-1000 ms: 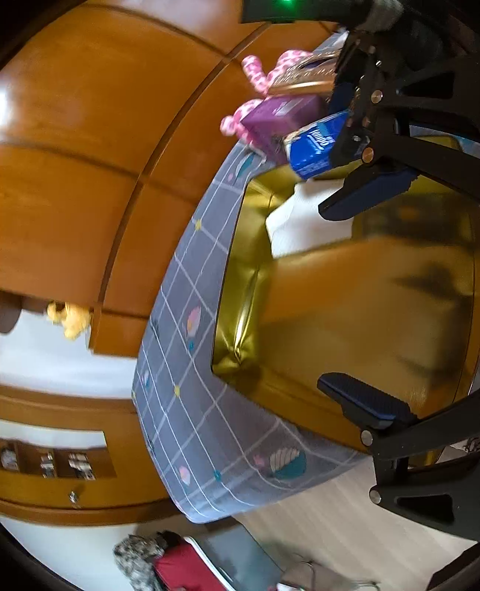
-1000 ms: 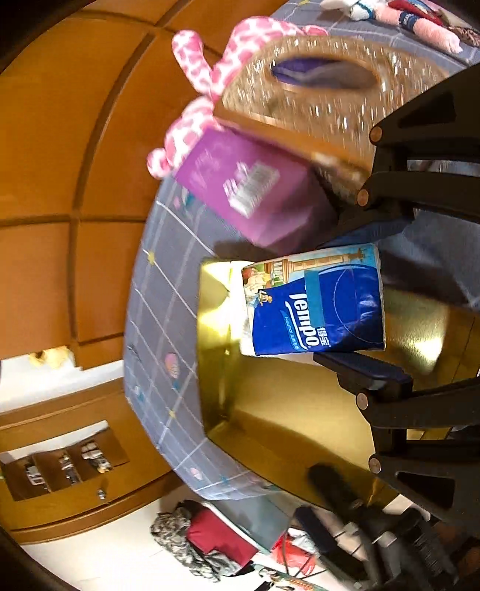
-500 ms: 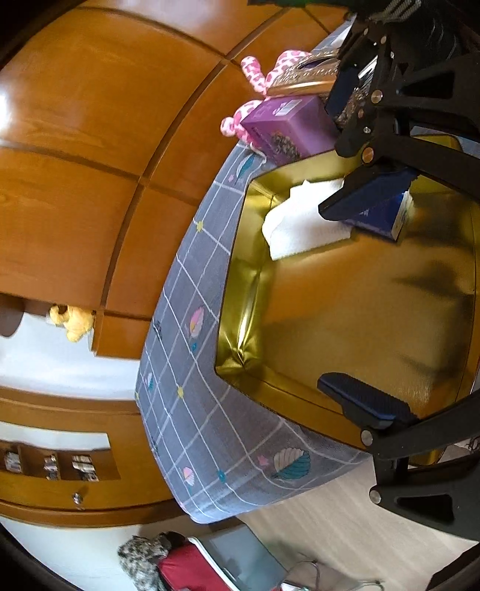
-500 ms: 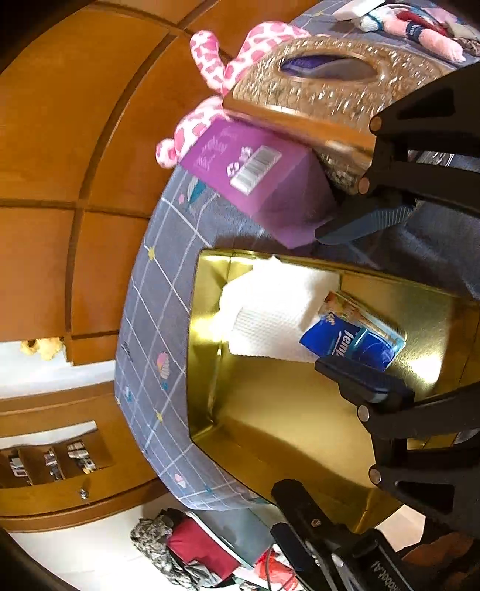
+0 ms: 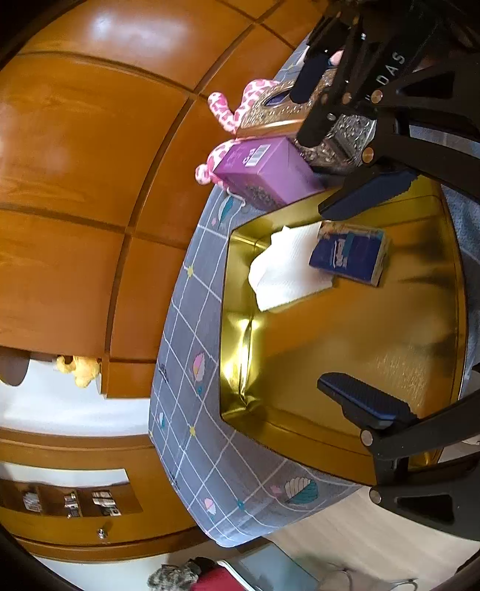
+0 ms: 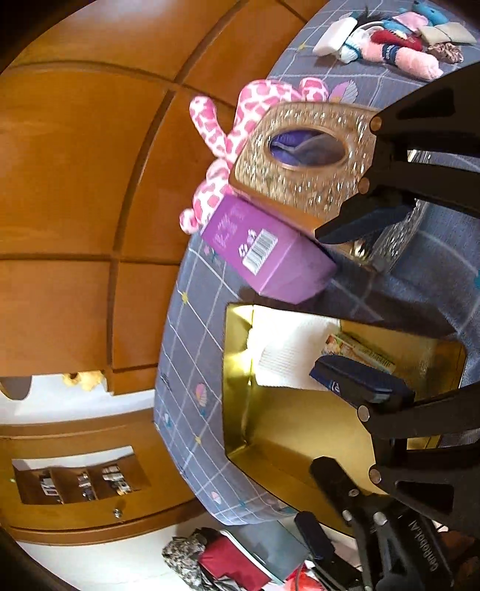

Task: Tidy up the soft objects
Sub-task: 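Carry the blue Tempo pack into the gold tray and release it with the right tool, then reach the left tool to the pink GRAREY cloth roll and grasp it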

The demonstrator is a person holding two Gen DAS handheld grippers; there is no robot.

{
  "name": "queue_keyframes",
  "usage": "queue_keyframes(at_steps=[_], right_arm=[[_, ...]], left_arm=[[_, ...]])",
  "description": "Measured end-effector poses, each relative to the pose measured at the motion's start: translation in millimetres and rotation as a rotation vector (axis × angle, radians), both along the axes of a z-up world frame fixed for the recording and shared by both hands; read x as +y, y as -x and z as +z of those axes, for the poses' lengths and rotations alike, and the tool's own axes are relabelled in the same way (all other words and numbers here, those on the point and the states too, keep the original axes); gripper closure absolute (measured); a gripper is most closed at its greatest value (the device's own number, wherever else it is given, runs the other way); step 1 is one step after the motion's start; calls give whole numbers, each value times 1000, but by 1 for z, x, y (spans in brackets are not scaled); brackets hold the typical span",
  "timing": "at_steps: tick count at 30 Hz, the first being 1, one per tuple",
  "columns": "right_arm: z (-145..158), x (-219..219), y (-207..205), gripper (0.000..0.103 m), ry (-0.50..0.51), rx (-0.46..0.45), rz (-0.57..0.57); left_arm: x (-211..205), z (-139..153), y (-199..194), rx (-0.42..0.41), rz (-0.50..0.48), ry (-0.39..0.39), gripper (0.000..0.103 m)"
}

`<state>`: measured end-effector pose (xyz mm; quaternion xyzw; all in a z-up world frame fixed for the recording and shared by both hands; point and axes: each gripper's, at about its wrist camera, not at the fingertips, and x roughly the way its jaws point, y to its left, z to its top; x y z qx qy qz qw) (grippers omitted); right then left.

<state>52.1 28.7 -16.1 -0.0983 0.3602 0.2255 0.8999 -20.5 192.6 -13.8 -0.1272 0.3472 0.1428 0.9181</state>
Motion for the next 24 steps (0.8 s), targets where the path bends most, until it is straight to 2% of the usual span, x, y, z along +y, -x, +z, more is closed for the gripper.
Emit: queue_keyframes(at_steps=[12, 24], right_arm=[[12, -57, 3, 39, -45, -47, -133], [8, -156, -5, 38, -72, -50, -356]], left_arm=[[-33, 1, -1, 7, -97, -17, 18], [-85, 7, -8, 14, -271, -54, 18]])
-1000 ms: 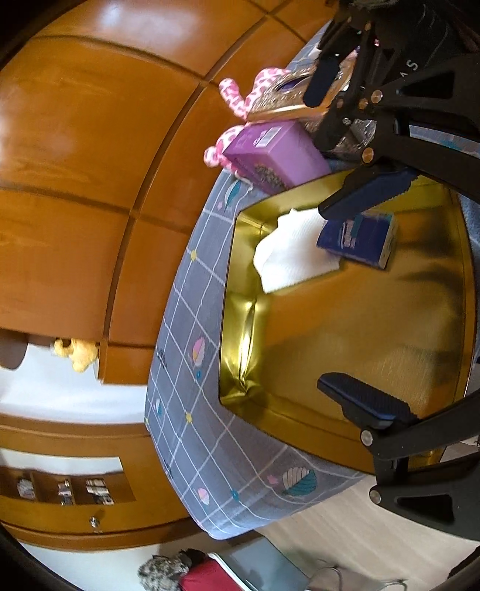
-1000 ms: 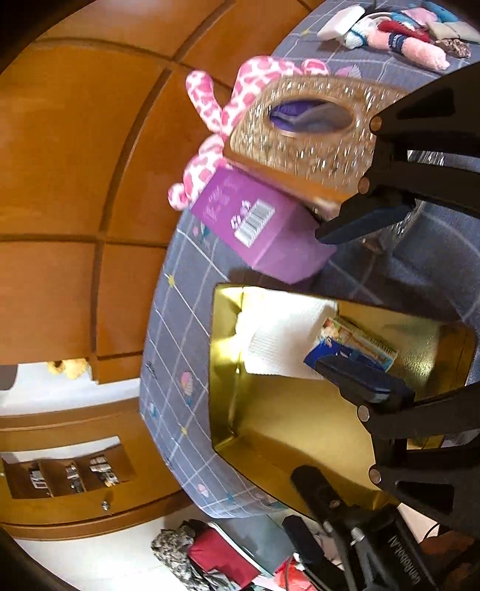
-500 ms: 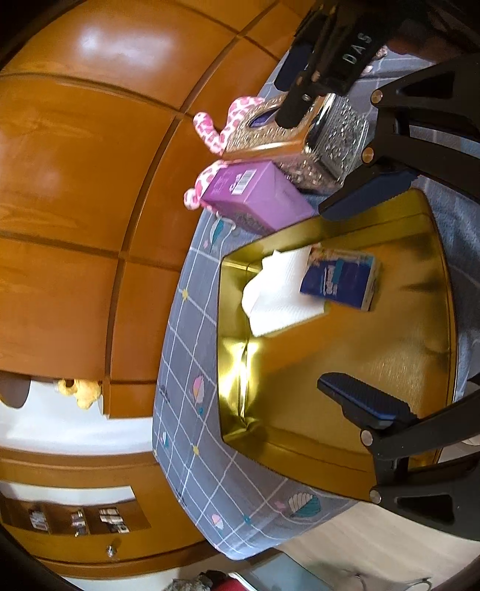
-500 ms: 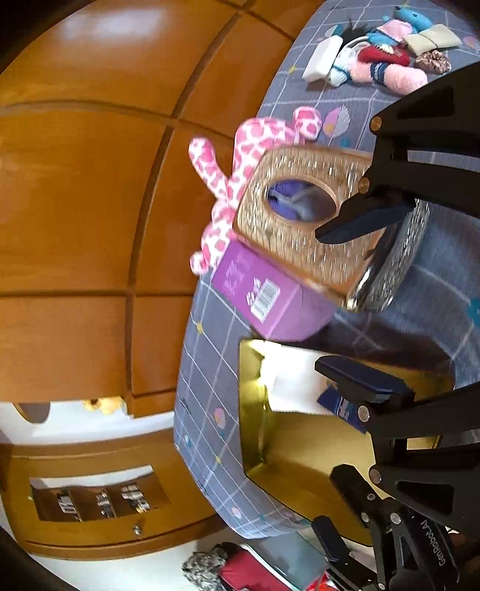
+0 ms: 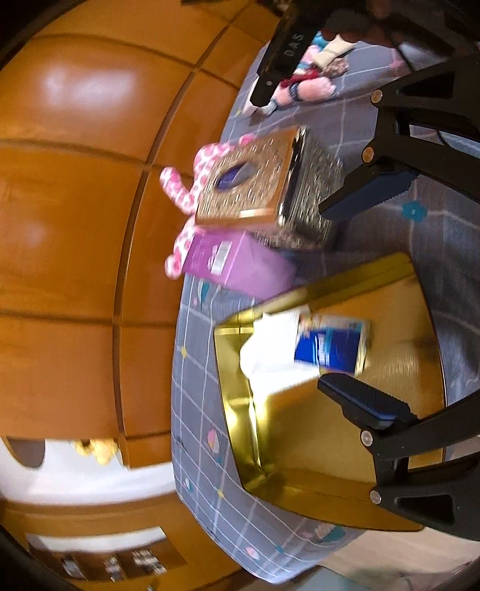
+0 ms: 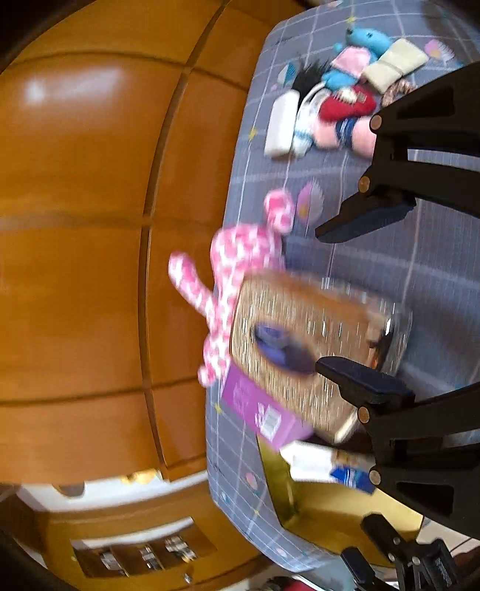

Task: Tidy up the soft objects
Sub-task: 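Reach the left tool to the pink GRAREY cloth roll and grasp it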

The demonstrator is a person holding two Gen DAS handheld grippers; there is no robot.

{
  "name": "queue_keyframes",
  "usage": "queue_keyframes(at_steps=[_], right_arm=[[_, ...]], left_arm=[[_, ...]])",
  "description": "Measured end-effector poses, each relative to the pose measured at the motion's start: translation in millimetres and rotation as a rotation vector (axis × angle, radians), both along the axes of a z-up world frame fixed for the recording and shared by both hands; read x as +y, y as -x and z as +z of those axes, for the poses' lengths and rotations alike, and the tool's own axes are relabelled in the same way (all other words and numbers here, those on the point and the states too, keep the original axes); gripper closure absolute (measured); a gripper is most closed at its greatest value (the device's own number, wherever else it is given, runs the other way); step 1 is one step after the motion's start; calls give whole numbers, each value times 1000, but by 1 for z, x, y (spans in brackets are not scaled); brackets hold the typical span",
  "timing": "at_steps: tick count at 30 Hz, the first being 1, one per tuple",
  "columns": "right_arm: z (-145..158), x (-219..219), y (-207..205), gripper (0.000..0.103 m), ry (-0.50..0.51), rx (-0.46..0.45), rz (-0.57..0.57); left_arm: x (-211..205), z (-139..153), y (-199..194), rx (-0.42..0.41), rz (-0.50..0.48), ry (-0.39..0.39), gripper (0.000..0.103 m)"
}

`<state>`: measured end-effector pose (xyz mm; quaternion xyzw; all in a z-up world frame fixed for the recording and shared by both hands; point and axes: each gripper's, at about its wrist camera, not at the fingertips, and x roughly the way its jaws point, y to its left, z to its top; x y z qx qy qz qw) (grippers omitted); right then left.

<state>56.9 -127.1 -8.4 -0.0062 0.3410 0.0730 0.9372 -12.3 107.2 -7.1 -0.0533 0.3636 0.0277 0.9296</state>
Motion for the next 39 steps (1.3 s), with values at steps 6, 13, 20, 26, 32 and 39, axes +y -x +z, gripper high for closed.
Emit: queue_keyframes(at_steps=[6, 13, 20, 26, 32, 39], right_arm=[[-8, -70, 0, 38, 4, 20, -143], [-5, -176, 3, 38, -20, 15, -398], [-31, -265, 4, 37, -67, 90, -616], [-38, -294, 8, 37, -249, 112, -668], [-45, -298, 8, 37, -335, 140, -671], [-48, -300, 6, 37, -371, 152, -651]], left_arm=[[-36, 6, -4, -4, -142, -28, 18], [-90, 7, -15, 23, -328, -39, 18], [-169, 3, -37, 36, -524, -91, 18], [-230, -30, -77, 136, -603, -52, 21], [-275, -53, -113, 200, -622, -18, 38], [-322, -79, -152, 251, -639, -52, 38]])
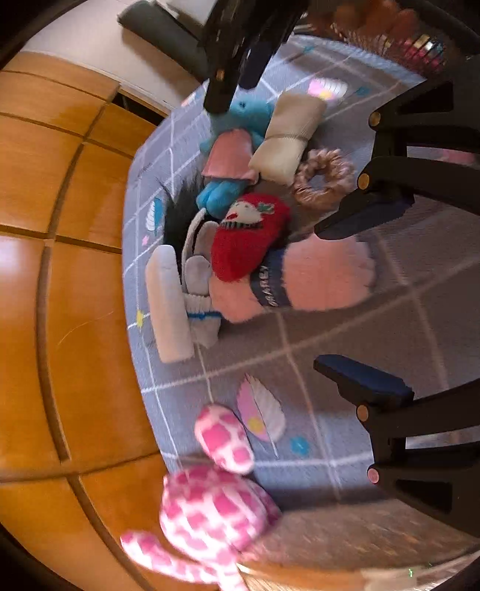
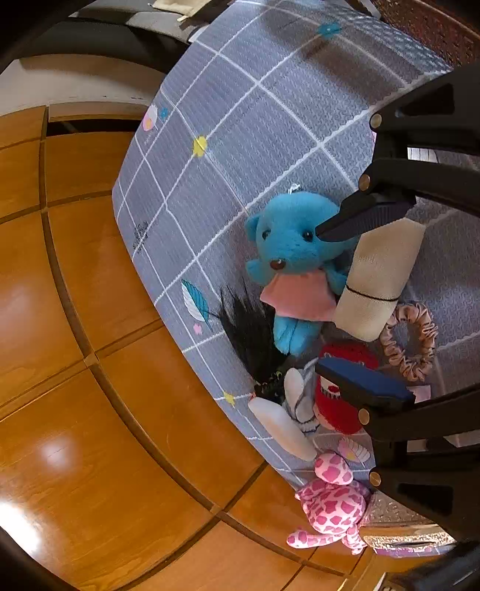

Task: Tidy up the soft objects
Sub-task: 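Reach the left tool to the pink GRAREY cloth roll and grasp it, then lift the pink cloth roll with the left tool while the right tool grasps the brown scrunchie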

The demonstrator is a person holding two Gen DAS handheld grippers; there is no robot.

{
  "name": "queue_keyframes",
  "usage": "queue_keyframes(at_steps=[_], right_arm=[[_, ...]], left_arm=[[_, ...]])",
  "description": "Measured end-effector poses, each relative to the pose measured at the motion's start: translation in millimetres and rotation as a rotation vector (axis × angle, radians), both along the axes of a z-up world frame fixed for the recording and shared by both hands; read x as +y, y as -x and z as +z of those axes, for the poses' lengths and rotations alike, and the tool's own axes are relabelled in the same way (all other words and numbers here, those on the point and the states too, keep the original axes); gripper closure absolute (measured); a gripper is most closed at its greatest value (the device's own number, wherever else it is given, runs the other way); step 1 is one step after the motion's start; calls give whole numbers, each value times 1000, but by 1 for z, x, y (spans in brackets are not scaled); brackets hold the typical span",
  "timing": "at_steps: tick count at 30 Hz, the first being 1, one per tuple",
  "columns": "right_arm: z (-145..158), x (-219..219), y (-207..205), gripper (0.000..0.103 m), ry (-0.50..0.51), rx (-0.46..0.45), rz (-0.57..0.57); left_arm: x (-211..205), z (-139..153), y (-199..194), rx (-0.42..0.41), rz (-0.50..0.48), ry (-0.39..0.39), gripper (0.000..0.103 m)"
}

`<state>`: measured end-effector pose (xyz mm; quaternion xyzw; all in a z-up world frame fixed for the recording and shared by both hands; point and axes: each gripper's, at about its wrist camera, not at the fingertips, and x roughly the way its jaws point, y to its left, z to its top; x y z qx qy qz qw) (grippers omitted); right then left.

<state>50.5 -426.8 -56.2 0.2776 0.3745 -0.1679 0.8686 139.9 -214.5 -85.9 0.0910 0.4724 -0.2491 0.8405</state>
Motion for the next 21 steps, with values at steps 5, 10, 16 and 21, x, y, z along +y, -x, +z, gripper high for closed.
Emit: queue_keyframes(at_steps=[5, 10, 16, 21], right_arm=[[-2, -1, -2, 37, -25, 0, 7], [-5, -1, -4, 37, -43, 11, 21], [-9, 3, -8, 37, -85, 15, 77], [-18, 18, -20, 37, -134, 68, 204]], left_arm=[[-18, -21, -27, 58, 7, -4, 40], [-21, -26, -29, 76, -28, 39, 67], [13, -14, 4, 65, -20, 92, 68], [61, -10, 41, 69, 54, 118, 68]])
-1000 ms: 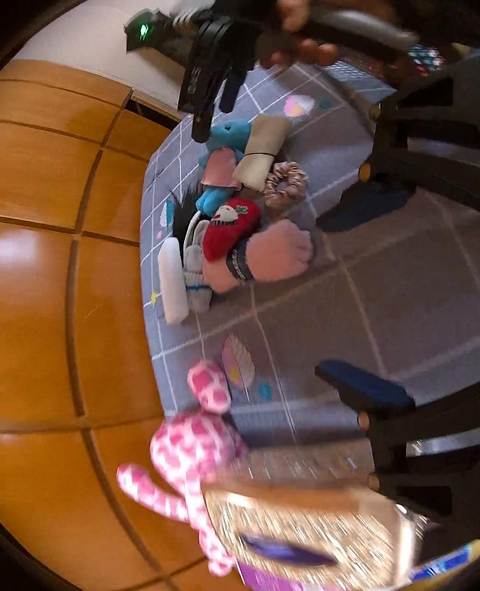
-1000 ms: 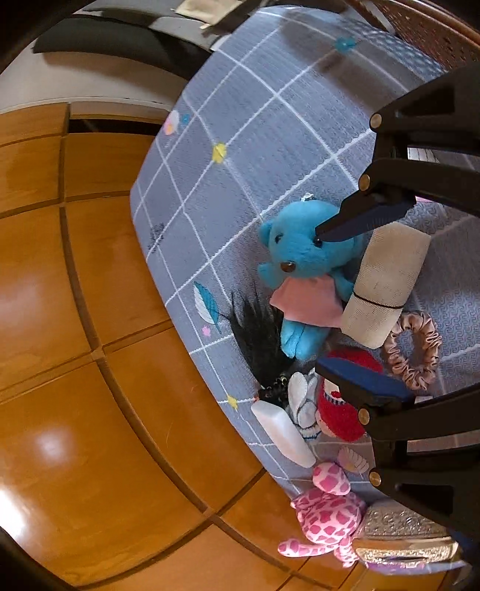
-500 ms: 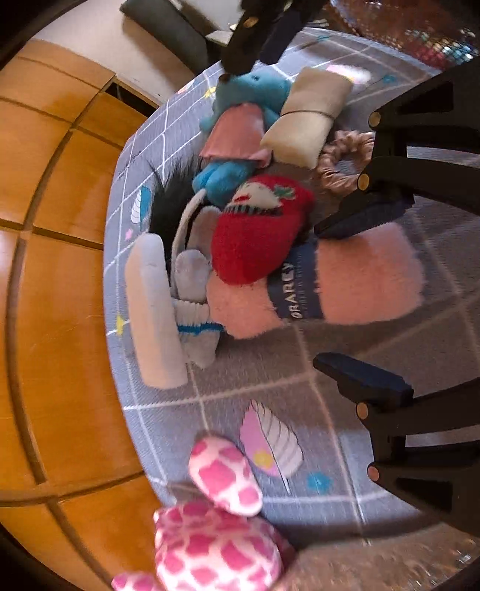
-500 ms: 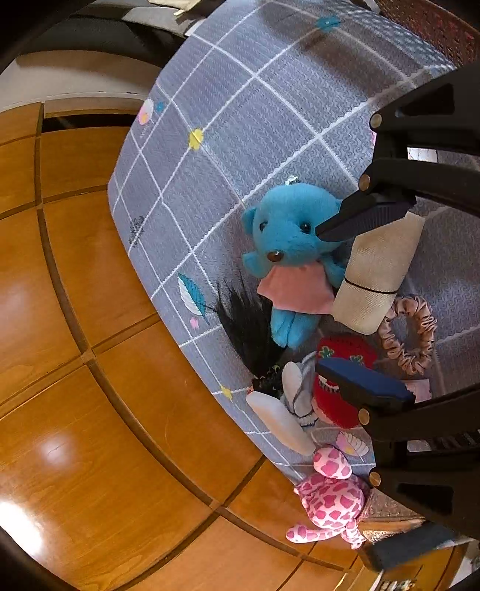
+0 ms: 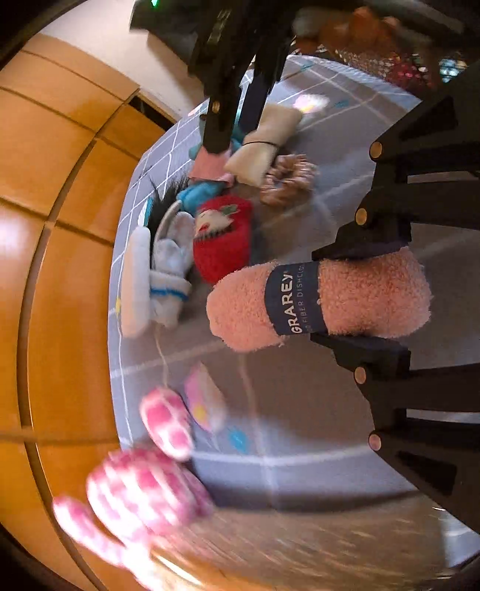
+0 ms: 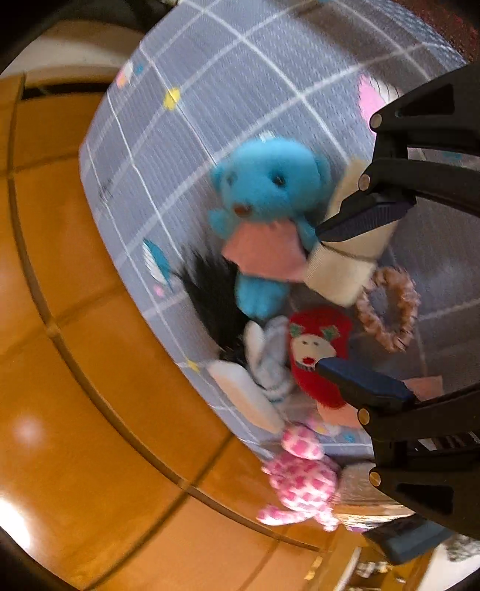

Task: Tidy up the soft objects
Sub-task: 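Lift the pink cloth roll with the left tool while the right tool grasps the brown scrunchie, then carry the pink cloth roll into the gold tray and open the left tool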

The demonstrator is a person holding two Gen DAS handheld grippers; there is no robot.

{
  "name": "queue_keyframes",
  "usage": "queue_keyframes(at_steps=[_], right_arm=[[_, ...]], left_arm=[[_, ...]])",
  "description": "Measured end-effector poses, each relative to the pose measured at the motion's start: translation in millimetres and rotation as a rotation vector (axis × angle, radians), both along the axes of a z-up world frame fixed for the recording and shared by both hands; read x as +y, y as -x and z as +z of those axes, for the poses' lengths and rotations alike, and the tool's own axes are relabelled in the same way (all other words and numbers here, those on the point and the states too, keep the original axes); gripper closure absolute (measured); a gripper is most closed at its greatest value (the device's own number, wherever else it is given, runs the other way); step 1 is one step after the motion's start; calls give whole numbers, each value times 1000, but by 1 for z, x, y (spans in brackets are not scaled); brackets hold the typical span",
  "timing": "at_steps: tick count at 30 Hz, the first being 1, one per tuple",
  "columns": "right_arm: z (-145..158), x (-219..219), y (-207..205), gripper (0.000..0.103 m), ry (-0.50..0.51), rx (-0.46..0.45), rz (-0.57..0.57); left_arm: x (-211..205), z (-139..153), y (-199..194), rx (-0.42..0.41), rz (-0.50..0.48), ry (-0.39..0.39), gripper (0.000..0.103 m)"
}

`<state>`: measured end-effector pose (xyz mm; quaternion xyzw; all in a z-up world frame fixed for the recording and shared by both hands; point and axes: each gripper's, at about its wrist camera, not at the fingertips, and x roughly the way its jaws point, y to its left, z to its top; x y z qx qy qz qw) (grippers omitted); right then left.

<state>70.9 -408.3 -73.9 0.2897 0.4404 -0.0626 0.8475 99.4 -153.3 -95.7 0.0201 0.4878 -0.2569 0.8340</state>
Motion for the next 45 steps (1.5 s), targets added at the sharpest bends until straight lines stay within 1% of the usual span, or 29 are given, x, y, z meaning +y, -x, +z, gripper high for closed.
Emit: queue_keyframes(at_steps=[2, 4, 5, 6, 8, 10, 13, 14, 16, 17, 21, 24, 27, 28, 29, 30, 31, 33, 35, 41, 45], right_arm=[[-6, 8, -3, 37, -20, 27, 53], [-11, 15, -6, 37, -27, 59, 97], [-13, 19, -7, 37, -19, 80, 112], [-16, 23, -8, 37, -8, 98, 126], [-20, 27, -8, 37, 9, 127, 134], [-23, 28, -7, 37, 35, 153, 118], [-31, 26, -9, 29, 9, 185, 117], [-33, 26, -9, 24, 4, 191, 120], [-34, 29, -12, 21, 25, 199, 129], [-35, 31, -13, 20, 39, 206, 136], [-36, 37, -15, 21, 78, 217, 146], [-37, 42, -19, 20, 88, 222, 161], [-39, 51, -23, 21, 147, 237, 189], [-40, 55, -24, 26, 178, 243, 207], [-41, 60, -26, 56, 209, 249, 222], [-43, 64, -27, 75, 237, 260, 235], [-45, 69, -28, 82, 275, 273, 251], [-46, 75, -29, 83, 311, 276, 277], [-47, 80, -31, 82, 319, 282, 297], [-50, 79, -36, 79, 318, 282, 303], [-50, 80, -35, 79, 346, 276, 309]], left_arm=[[12, -4, 8, 2, 16, -4, 68], [23, -18, 15, 29, 27, -12, 65], [26, -19, 15, 15, 28, 14, 64], [28, -19, 17, 3, 25, 17, 64], [26, -19, 18, -6, 18, 3, 62], [25, -21, 18, -6, 16, -1, 61], [22, -22, 18, -13, 15, -6, 61], [21, -22, 18, -15, 15, -7, 61], [22, -23, 19, -14, 18, 1, 61], [19, -26, 15, -13, 21, 4, 61], [26, -24, 18, -12, 24, 10, 61], [27, -24, 19, -13, 26, 12, 61], [27, -23, 19, -12, 27, 10, 61], [27, -23, 19, -13, 25, 7, 62], [28, -22, 20, -12, 24, -1, 65], [25, -21, 19, -10, 25, -5, 67], [26, -19, 19, -3, 24, -6, 68], [28, -15, 21, 0, 27, -6, 69], [30, -6, 24, -19, 24, 3, 69], [39, 37, 28, -102, 28, 56, 69], [55, 63, 18, -137, 81, 82, 69]])
